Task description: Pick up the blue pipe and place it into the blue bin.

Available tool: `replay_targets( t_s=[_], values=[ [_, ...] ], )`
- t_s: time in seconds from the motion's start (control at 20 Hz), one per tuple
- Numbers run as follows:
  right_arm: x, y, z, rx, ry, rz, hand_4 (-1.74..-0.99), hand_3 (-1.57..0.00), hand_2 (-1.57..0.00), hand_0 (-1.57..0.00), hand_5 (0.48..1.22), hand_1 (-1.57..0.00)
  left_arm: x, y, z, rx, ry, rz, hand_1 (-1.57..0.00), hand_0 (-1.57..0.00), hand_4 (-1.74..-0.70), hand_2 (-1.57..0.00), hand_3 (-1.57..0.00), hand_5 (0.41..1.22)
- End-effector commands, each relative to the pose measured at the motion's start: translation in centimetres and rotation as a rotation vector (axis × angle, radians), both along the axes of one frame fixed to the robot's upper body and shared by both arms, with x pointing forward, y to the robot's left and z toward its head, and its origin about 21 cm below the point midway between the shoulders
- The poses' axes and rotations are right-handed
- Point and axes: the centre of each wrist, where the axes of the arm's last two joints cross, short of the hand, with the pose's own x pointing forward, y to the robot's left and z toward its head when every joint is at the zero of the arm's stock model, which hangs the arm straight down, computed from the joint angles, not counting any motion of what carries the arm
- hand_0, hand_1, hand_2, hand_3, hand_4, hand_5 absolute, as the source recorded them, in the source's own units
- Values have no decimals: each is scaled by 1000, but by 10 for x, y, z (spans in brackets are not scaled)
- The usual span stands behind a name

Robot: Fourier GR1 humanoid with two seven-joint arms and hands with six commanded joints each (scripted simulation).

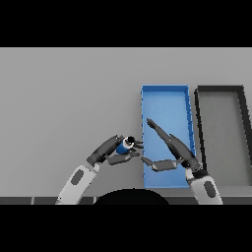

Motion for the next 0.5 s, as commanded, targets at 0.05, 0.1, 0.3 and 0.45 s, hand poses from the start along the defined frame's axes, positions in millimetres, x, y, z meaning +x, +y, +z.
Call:
replay_targets(
  t_s=[0.05,0.1,0.3,0.45],
  values=[
    [2,10,9,-12,16,34,-1239,1,0,1,522,0,4,3,2,11,3,11,-1571,-1571,-1475,-1571,-1571,1221],
    [5,15,10,-6,34,67,-1232,1,0,1,525,1,1,2,0,8,7,4,-1571,-1571,-1475,-1571,-1571,1221],
    [19,36,19,-31,40,171,-1209,1,1,1,517,1,4,-2,5,0,9,-12,-1571,-1571,-1473,-1571,-1571,1221],
    [26,53,32,-28,-4,253,-1192,1,1,1,514,1,5,1,0,-11,26,-25,-1571,-1571,-1476,-1571,-1571,1221]
  ],
)
